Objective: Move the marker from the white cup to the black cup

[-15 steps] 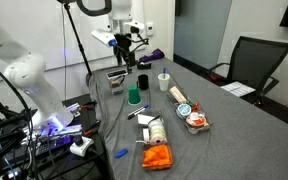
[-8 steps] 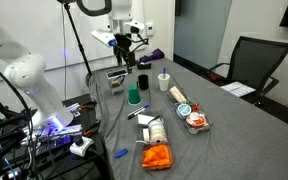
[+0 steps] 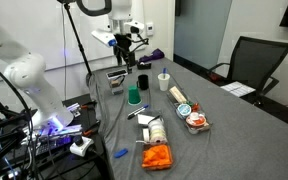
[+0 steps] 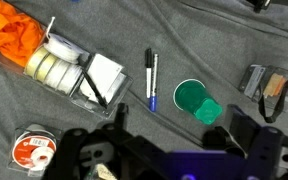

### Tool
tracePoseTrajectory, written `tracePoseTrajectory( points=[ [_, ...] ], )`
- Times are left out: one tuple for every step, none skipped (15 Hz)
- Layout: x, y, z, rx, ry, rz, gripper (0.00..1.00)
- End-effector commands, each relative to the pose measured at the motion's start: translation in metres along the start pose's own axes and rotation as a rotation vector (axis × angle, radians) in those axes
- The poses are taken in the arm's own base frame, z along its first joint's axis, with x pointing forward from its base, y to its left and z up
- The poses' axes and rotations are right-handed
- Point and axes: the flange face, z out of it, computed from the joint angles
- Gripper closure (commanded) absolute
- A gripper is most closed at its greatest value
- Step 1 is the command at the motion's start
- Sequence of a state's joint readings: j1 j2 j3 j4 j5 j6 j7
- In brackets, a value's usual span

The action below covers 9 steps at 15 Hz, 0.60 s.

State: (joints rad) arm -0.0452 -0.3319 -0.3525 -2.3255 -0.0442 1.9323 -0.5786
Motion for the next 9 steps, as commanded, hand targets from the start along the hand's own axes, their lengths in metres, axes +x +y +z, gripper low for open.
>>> tracePoseTrajectory(
  points=[
    [0.0,0.0,0.0,0.001,-0.001,0.0,0.0],
    [0.001,0.003,-0.002,0.005,0.005,0.001,0.0],
    [0.009,0.002,0.004,0.008,0.012,0.003,0.0],
    [0.015,0.001,0.008,0.017,0.019,0.007,0.0],
    [0.024,-0.001,0.011,0.034,0.035,0.015,0.0],
    [0.035,-0.005,0.015,0.05,0.043,0.009,0.0],
    [0.047,-0.008,0.02,0.077,0.064,0.008,0.0],
    [0.057,-0.01,0.024,0.098,0.078,-0.007,0.0],
    [0.067,-0.013,0.027,0.111,0.098,-0.027,0.0]
  ],
)
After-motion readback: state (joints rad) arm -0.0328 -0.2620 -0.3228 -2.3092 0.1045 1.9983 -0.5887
